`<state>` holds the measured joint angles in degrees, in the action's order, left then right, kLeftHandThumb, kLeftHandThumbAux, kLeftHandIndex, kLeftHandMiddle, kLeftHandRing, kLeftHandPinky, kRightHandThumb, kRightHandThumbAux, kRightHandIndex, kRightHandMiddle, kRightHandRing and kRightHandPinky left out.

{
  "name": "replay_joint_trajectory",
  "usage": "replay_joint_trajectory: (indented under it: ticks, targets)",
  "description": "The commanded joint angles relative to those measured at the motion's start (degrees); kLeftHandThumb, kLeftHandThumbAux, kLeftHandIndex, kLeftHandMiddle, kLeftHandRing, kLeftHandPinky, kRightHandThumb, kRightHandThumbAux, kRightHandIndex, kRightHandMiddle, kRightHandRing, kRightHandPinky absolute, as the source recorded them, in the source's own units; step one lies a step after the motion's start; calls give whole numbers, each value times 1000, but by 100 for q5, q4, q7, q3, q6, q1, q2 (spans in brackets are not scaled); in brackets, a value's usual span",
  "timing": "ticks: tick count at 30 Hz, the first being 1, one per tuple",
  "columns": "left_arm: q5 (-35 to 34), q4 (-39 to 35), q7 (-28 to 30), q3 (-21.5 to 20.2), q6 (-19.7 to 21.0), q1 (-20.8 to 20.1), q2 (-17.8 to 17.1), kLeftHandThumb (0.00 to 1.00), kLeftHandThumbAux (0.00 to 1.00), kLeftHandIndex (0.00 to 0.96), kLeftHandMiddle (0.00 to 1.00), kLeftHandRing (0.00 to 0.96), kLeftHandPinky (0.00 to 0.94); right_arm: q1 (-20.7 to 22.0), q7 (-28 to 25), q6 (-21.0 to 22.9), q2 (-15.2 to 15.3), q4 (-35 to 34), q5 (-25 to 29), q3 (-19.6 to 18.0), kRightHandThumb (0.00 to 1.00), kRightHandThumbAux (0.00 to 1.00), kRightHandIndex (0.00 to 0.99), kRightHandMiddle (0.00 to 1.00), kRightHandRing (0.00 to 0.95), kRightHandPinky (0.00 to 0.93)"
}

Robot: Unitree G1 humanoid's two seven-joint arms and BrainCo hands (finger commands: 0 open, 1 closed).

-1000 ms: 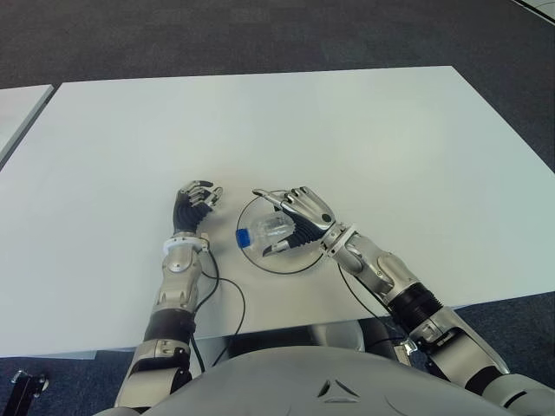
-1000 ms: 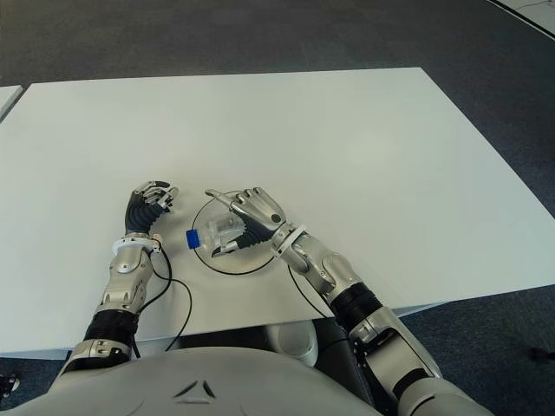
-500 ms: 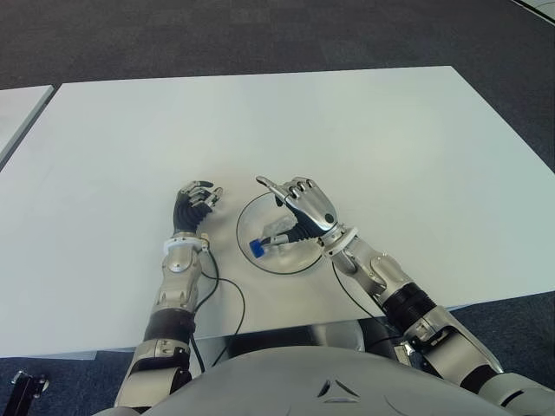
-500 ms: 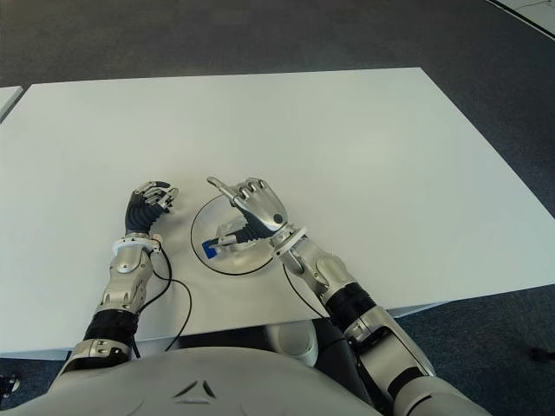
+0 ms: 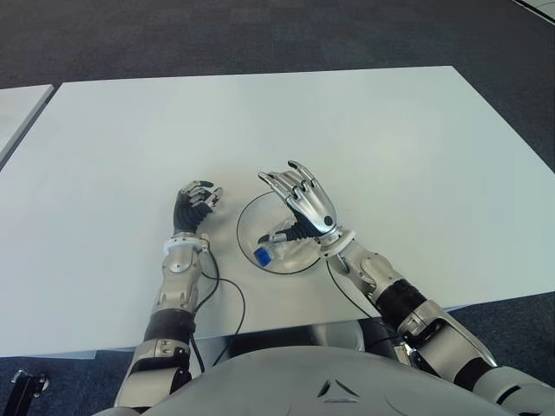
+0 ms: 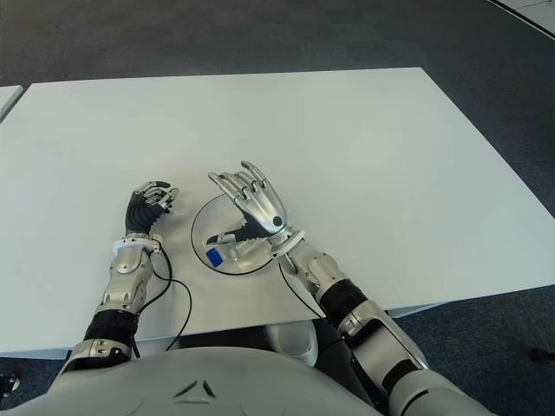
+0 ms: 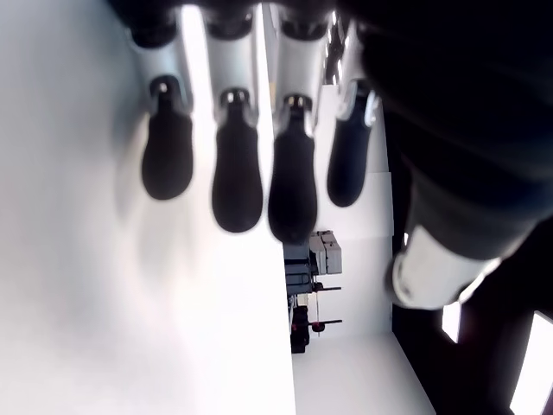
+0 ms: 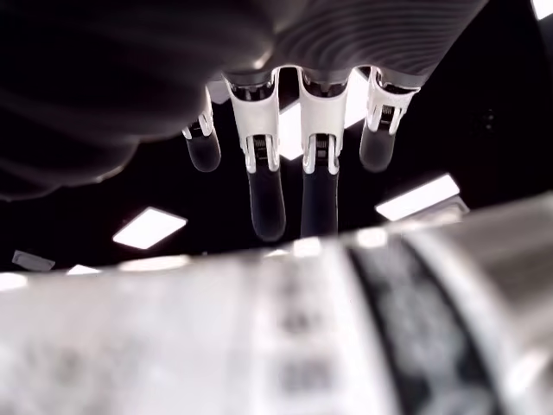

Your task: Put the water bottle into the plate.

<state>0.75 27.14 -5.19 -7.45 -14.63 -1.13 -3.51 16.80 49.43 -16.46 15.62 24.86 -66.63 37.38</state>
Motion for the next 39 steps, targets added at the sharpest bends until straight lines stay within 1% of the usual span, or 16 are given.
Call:
replay_joint_trajectory:
  ticks: [1,13,17,20,21,22,23,24,26,27,29,31,33,34,36,39]
  targets:
    - [-5,256,111,78,300,222,27,707,716,434,646,661,649,16,84,147,8,153,-83,120,43,179,0,0,0,0]
    - [-24,260,127,62,273,234,32,707,717,434,646,657,644,93,335,172,-12,305,10,214,46,197,0,0,0,0]
    - [-19,256,139,66,304,232,23,706,717,434,641,654,640,119,654,124,-102,455,114,181,54,208,0,0,0,0]
    - [-8,249,138,72,329,233,16,706,717,434,632,649,635,153,1019,-117,-207,648,339,108,72,238,0,0,0,0]
    - [-6,247,138,73,335,235,14,706,717,434,630,648,634,189,1180,-361,-249,767,502,61,76,245,0,0,0,0]
    - [-4,244,137,74,342,237,12,706,717,434,630,648,635,253,1334,-732,-292,917,747,-23,80,256,0,0,0,0]
    - [-2,241,136,74,347,239,10,706,717,434,633,649,639,306,1453,-1007,-324,1038,922,-82,80,295,0,0,0,0]
    - [1,246,133,72,347,237,5,706,717,434,634,650,642,382,1440,-1415,-345,1139,1227,-198,80,320,0,0,0,0]
    - [6,263,124,67,337,229,-2,706,717,434,639,653,645,442,1328,-1984,-399,1280,1669,-348,75,373,0,0,0,0]
    - [8,272,119,65,331,225,-4,706,717,434,643,655,646,445,1275,-2202,-434,1342,1841,-398,77,411,0,0,0,0]
    - [13,287,110,60,318,217,-5,706,717,434,647,657,647,410,1167,-2506,-523,1455,2124,-487,81,453,0,0,0,0]
    - [15,294,106,57,310,213,-4,706,717,434,650,658,647,400,1073,-2670,-579,1537,2292,-565,84,478,0,0,0,0]
    - [16,307,105,51,300,208,-8,706,717,434,655,661,650,334,807,-2777,-676,1563,2677,-765,97,512,0,0,0,0]
    - [18,295,101,52,294,214,-5,706,717,434,656,662,650,242,659,-2747,-695,1521,2928,-933,100,519,0,0,0,0]
    - [22,270,98,54,295,225,1,706,717,434,661,667,656,110,448,-2675,-711,1457,3227,-1177,122,542,0,0,0,0]
    - [22,237,107,58,315,240,2,706,717,434,660,668,658,-16,195,-2573,-750,1383,3466,-1429,145,563,0,0,0,0]
